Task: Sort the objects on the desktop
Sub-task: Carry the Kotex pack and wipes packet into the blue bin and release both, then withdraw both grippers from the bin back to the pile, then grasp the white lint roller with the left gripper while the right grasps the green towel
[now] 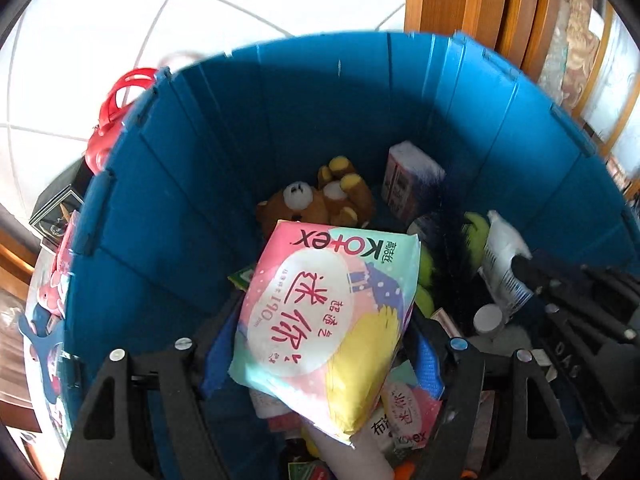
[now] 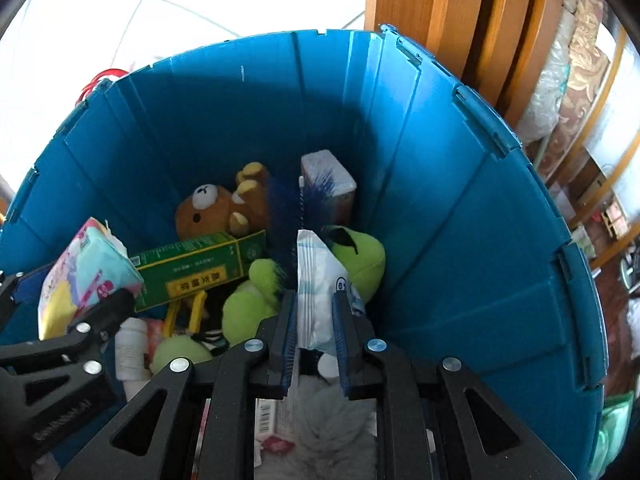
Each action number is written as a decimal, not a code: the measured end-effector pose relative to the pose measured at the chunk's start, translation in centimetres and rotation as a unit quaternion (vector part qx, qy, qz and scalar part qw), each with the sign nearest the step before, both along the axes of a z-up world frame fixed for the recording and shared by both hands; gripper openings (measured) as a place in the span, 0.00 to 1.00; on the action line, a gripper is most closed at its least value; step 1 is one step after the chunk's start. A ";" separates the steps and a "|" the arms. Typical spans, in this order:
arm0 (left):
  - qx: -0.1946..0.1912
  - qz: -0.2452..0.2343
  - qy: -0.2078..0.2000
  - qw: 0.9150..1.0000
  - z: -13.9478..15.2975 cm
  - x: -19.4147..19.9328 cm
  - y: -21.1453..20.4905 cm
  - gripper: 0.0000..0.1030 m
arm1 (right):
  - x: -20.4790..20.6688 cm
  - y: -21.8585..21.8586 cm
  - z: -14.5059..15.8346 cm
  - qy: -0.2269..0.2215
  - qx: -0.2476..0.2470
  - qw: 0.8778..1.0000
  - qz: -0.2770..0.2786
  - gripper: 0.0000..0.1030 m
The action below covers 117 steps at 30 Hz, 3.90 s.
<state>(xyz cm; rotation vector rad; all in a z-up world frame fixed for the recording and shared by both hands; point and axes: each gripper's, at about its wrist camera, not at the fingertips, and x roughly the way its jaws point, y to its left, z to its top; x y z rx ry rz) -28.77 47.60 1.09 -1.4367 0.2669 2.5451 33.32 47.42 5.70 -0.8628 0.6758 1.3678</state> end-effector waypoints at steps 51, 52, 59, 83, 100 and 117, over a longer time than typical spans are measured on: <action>0.124 0.066 0.282 0.949 13.9 17.0 -19.9 0.86 | -11.8 -17.4 9.6 0.049 0.222 0.938 0.262 1.00; 0.124 0.071 0.286 0.947 13.8 17.3 -21.0 0.86 | -12.6 -18.2 9.6 0.052 0.227 0.936 0.265 1.00; 0.118 0.090 0.298 0.943 12.4 18.6 -30.5 0.86 | -21.0 -23.7 8.6 0.068 0.236 0.922 0.299 1.00; 0.064 0.232 0.157 0.958 -3.8 12.7 -61.8 0.86 | -39.4 -18.8 -7.8 0.044 0.109 0.960 0.253 1.00; 0.061 0.153 -0.012 0.986 -19.9 -0.7 -58.2 0.86 | -43.8 -10.8 -20.0 0.013 -0.015 0.970 0.243 1.00; 0.084 0.141 -0.013 0.986 -21.6 -1.1 -57.7 0.47 | -51.0 -9.7 -26.5 0.002 -0.071 0.940 0.334 1.00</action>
